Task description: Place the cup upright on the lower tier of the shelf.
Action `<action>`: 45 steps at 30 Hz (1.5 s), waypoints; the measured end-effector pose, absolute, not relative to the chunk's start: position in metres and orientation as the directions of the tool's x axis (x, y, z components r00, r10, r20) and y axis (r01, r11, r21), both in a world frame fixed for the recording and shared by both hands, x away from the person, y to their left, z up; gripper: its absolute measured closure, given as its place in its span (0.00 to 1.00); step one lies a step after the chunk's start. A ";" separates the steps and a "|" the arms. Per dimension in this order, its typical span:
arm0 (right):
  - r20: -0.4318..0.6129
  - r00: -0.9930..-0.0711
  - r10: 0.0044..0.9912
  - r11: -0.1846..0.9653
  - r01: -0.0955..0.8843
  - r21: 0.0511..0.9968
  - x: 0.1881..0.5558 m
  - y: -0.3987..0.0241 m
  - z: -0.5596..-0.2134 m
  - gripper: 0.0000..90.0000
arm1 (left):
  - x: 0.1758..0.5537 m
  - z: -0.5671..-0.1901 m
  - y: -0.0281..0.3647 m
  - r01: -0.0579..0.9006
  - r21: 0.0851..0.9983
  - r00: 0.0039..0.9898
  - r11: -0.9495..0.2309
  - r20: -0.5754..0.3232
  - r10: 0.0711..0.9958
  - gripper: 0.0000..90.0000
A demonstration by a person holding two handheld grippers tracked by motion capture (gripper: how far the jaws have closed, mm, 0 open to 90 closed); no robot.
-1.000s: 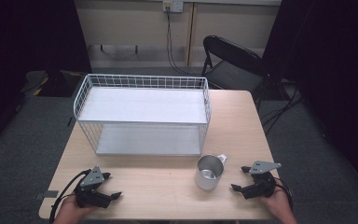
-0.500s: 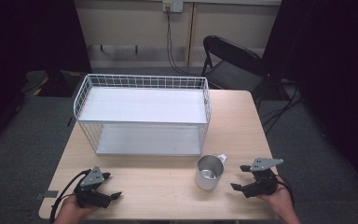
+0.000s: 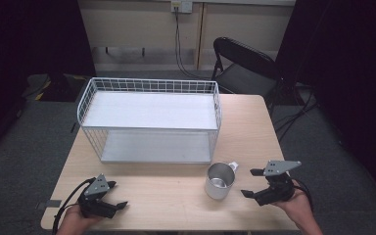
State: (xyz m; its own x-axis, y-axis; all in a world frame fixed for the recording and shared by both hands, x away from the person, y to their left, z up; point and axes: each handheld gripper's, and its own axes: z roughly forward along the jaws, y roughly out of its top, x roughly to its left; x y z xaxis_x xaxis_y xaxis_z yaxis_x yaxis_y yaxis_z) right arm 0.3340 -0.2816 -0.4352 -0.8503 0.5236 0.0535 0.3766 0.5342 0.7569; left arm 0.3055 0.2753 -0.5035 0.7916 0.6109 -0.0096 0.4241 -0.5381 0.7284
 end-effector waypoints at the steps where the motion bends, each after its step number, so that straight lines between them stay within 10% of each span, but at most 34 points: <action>1: 0.054 -0.852 0.520 0.533 0.374 0.760 0.334 -0.281 -0.434 0.17 | 0.306 -0.504 0.275 0.424 0.729 0.792 -0.538 -0.010 0.611 0.15; 45: 0.007 -0.941 0.339 0.616 0.228 0.754 0.330 -0.218 -0.405 0.21 | 0.305 -0.504 0.275 0.424 0.729 0.792 -0.538 -0.010 0.611 0.15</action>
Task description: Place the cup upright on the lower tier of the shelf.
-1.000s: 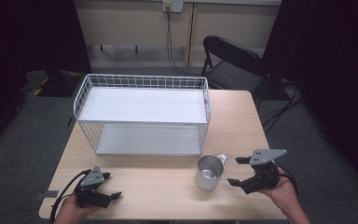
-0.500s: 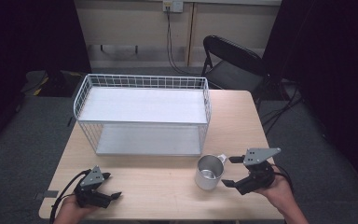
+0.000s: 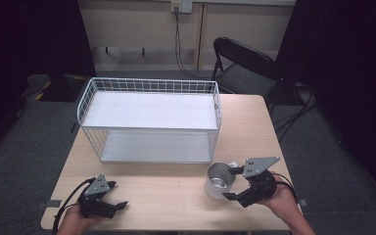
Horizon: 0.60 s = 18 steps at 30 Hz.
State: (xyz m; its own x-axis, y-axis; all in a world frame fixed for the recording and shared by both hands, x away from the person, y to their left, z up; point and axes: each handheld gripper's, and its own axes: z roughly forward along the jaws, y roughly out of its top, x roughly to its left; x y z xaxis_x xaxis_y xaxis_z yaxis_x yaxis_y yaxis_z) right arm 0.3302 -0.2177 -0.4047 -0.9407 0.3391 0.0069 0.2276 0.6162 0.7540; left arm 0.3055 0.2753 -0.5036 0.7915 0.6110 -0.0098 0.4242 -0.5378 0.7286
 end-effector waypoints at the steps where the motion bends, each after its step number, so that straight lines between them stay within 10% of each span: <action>1: 0.006 -0.942 0.335 0.618 0.224 0.753 0.330 -0.216 -0.405 0.21 | 0.305 -0.504 0.275 0.424 0.729 0.792 -0.538 -0.010 0.611 0.15; 18: -0.024 -0.961 0.275 0.681 0.177 0.710 0.335 -0.194 -0.422 0.33 | 0.305 -0.504 0.275 0.424 0.728 0.792 -0.538 -0.010 0.611 0.15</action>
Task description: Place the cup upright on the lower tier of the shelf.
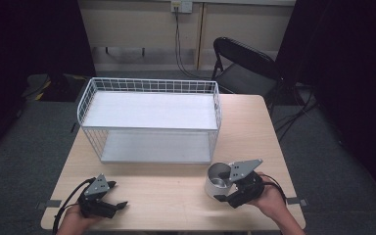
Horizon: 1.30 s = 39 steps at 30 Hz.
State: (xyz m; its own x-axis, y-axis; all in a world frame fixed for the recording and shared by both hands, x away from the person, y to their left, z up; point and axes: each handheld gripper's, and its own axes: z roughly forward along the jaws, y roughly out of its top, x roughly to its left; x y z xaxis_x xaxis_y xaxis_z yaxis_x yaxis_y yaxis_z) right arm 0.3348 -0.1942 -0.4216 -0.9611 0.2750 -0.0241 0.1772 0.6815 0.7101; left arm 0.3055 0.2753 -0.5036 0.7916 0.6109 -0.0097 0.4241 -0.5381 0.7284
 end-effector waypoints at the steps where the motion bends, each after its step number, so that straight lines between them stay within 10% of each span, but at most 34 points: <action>1: -0.028 -0.962 0.273 0.682 0.173 0.711 0.335 -0.194 -0.422 0.35 | 0.305 -0.504 0.275 0.424 0.729 0.791 -0.538 -0.010 0.611 0.15; 25: -0.073 -0.961 0.268 0.735 0.155 0.660 0.333 -0.188 -0.431 0.89 | 0.305 -0.504 0.275 0.424 0.729 0.792 -0.538 -0.010 0.611 0.15; 39: -0.124 -0.962 0.243 0.743 0.102 0.661 0.326 -0.181 -0.424 0.92 | 0.305 -0.504 0.275 0.424 0.729 0.791 -0.537 -0.010 0.611 0.15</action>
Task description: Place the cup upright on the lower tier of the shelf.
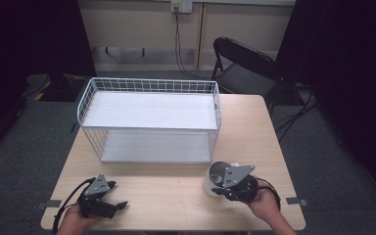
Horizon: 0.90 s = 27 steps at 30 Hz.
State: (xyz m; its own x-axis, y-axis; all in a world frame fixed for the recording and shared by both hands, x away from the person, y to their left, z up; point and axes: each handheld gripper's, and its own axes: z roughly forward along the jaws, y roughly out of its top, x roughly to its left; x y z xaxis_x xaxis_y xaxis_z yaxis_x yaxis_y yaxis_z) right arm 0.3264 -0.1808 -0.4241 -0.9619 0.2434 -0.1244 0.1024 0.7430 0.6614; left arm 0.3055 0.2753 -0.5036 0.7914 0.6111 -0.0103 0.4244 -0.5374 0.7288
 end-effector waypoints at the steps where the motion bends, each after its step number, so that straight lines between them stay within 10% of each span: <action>1: -0.125 -0.963 0.241 0.741 0.100 0.664 0.326 -0.179 -0.423 0.92 | 0.305 -0.504 0.275 0.424 0.729 0.792 -0.538 -0.010 0.611 0.15; 27: -0.163 -0.966 0.201 0.734 0.038 0.678 0.333 -0.142 -0.412 0.92 | 0.305 -0.504 0.275 0.424 0.729 0.791 -0.537 -0.010 0.611 0.15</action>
State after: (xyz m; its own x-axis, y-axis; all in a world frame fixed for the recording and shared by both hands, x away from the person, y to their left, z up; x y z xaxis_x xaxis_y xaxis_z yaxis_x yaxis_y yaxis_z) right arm 0.3332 -0.1417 -0.4116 -0.9661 0.2005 -0.1626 0.0383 0.7341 0.6780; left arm 0.3054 0.2753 -0.5036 0.7915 0.6111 -0.0102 0.4244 -0.5374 0.7287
